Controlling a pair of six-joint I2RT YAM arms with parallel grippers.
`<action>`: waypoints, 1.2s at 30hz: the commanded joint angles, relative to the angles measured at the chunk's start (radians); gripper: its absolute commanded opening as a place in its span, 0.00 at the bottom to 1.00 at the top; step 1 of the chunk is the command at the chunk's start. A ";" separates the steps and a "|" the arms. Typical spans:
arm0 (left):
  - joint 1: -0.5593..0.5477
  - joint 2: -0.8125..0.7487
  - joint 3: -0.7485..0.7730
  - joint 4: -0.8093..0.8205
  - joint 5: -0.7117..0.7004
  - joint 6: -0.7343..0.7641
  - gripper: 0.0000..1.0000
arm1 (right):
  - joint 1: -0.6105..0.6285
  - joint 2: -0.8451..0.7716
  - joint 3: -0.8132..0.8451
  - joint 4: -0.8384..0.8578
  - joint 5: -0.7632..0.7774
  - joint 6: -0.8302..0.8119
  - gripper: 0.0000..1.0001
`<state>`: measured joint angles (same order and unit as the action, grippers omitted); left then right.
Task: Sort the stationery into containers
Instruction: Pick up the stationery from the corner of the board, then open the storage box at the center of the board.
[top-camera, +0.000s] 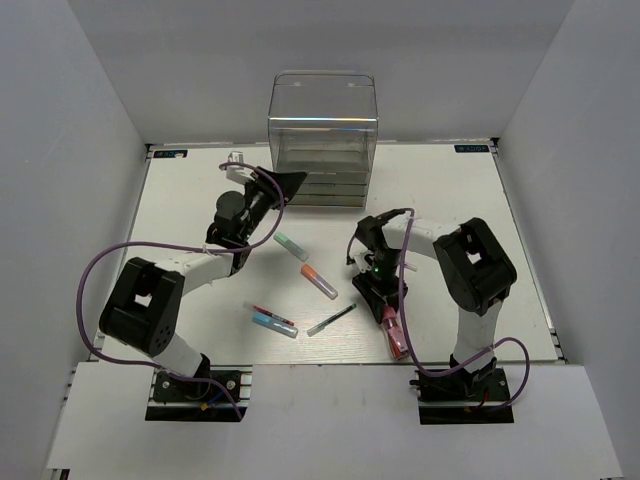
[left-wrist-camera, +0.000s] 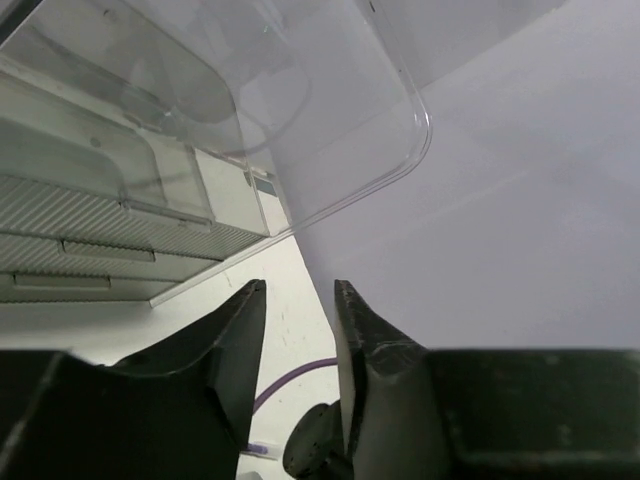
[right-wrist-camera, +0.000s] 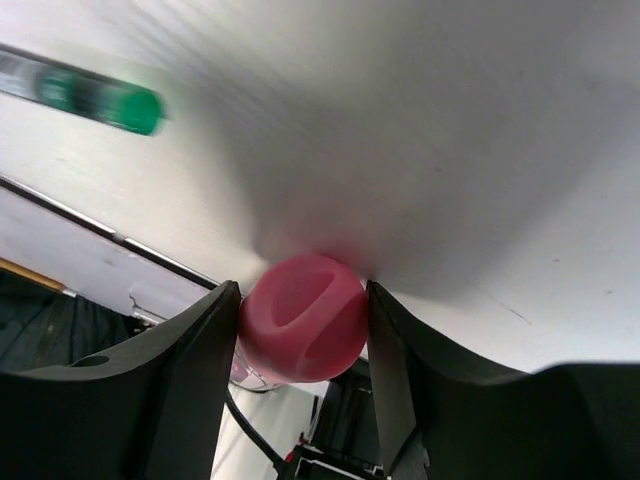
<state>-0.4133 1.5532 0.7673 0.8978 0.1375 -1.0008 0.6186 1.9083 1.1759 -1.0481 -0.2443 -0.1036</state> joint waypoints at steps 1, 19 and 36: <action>0.005 -0.015 -0.016 0.004 -0.013 -0.039 0.46 | -0.002 -0.008 0.066 -0.023 -0.072 -0.036 0.00; -0.005 0.294 0.184 0.038 -0.078 -0.214 0.48 | -0.135 -0.061 0.268 0.187 -0.049 -0.140 0.00; -0.015 0.447 0.348 -0.069 -0.183 -0.194 0.41 | -0.230 -0.115 0.234 0.224 -0.108 -0.146 0.00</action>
<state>-0.4328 2.0121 1.0809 0.8604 0.0093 -1.2121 0.4004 1.8572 1.4063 -0.8436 -0.3164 -0.2432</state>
